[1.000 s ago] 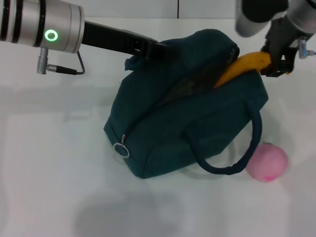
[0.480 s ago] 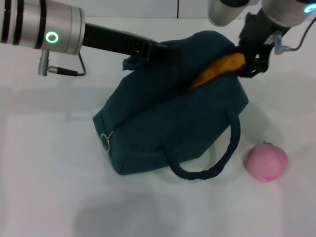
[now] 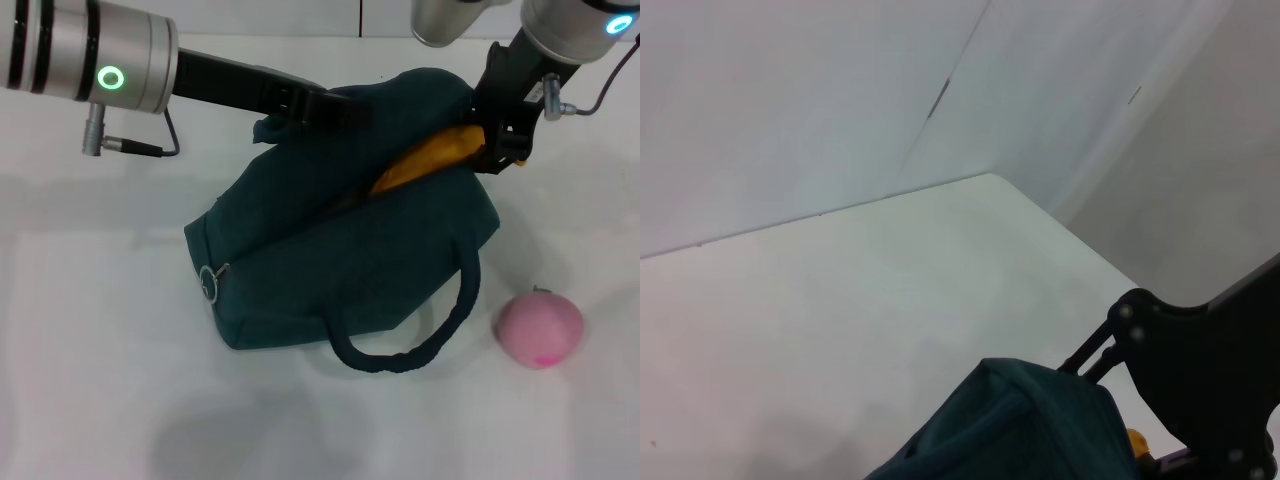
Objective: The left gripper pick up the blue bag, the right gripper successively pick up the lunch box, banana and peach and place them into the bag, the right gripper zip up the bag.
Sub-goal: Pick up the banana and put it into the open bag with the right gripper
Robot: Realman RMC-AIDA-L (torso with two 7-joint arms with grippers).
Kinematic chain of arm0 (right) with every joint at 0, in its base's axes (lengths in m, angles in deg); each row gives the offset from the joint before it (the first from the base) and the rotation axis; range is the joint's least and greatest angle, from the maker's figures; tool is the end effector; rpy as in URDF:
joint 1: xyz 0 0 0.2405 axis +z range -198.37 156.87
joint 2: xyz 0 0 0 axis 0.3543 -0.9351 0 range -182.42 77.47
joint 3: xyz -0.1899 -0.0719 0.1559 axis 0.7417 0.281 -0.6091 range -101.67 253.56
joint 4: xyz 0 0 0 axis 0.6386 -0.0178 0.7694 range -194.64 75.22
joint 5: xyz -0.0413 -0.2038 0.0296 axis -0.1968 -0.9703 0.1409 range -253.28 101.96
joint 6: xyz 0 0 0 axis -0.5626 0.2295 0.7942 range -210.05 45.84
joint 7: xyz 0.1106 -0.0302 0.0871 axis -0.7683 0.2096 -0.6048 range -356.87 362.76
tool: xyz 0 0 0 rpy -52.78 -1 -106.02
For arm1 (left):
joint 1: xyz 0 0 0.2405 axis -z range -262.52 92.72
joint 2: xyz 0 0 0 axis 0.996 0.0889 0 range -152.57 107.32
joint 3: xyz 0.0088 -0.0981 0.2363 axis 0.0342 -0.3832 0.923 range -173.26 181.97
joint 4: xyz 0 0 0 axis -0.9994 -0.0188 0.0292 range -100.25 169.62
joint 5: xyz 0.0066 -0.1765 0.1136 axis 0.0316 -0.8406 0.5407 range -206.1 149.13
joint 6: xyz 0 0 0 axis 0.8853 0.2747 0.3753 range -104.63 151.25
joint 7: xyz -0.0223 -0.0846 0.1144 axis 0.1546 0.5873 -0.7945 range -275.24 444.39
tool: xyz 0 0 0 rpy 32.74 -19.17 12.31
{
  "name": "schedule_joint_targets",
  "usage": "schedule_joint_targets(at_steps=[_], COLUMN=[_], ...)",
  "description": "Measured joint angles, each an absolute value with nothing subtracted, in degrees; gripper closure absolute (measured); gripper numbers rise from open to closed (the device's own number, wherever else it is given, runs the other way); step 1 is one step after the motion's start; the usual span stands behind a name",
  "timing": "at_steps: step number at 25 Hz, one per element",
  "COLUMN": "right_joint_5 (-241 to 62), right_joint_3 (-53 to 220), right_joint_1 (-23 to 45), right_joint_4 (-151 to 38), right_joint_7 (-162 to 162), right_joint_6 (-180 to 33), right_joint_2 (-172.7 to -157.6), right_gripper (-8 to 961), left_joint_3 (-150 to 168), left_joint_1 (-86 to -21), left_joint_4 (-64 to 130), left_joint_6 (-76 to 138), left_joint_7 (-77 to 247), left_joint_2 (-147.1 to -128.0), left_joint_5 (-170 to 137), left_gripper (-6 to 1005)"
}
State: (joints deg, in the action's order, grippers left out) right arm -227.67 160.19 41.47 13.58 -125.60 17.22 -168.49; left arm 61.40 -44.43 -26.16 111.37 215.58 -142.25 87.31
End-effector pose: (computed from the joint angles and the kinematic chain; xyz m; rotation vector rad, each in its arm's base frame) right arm 0.0378 0.3909 0.0053 -2.7516 -0.0939 -0.8467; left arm -0.1346 0.3809 0.0150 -2.8087 -1.0593 -0.5146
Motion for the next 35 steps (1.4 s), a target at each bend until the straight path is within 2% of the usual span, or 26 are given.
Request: schedule_joint_targets(at_steps=[35], right_joint_5=[-214.0], right_joint_3=[150.3], right_joint_1=[34.3], right_joint_4=[12.2], right_joint_7=[-124.1], right_joint_6=[14.2], right_joint_2=[-168.01], right_gripper=[399], left_joint_3=[61.9], left_joint_1=[-43.0], left_joint_4=[-25.2], left_joint_6=[111.4], left_joint_7=[215.0], left_joint_2=[-142.25], left_joint_5=[85.8], left_gripper=[936])
